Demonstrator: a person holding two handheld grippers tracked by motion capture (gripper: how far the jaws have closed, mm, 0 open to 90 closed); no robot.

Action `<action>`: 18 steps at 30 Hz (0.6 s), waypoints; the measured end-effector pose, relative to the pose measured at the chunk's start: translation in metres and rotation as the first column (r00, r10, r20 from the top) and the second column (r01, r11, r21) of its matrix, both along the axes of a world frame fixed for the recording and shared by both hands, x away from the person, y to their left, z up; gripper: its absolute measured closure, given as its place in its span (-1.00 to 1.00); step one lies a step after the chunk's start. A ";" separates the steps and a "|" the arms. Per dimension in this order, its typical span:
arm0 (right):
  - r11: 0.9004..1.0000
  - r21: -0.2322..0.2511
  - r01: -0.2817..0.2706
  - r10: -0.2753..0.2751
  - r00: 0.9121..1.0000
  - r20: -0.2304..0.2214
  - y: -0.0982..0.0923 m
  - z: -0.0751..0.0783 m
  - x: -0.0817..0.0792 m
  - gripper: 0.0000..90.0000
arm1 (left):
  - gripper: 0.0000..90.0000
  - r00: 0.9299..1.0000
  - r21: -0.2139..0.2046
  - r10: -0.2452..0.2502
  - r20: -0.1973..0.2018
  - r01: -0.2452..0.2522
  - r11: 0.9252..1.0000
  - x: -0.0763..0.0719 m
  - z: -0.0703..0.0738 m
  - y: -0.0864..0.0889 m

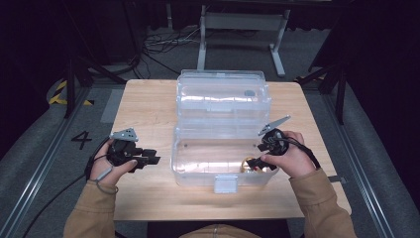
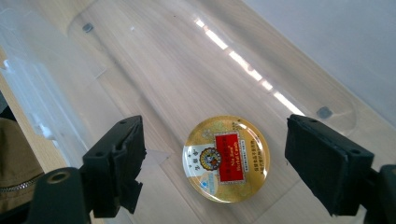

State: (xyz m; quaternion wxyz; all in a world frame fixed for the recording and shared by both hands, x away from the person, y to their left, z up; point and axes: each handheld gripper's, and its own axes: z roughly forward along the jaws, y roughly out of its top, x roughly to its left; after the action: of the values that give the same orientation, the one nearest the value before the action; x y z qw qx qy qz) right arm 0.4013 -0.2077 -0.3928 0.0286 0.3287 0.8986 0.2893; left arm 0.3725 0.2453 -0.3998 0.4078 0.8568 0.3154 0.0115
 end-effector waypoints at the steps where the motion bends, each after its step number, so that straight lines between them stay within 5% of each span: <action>1: 1.000 0.002 0.003 -0.003 1.000 0.009 -0.002 0.001 0.000 -0.52 | 0.43 1.000 -0.006 0.003 -0.003 -0.003 1.000 0.000 0.000 -0.001; 18: 0.992 0.123 0.040 -0.052 0.994 0.093 -0.028 0.023 -0.010 -0.30 | 0.43 1.000 -0.005 -0.016 0.008 0.016 1.000 0.003 0.005 -0.009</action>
State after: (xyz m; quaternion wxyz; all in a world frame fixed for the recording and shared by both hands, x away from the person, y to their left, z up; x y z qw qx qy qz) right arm 0.3910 -0.2361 -0.3701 0.0583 0.3363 0.8691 0.3579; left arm 0.3750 0.2362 -0.3944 0.4113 0.8583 0.3068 0.0109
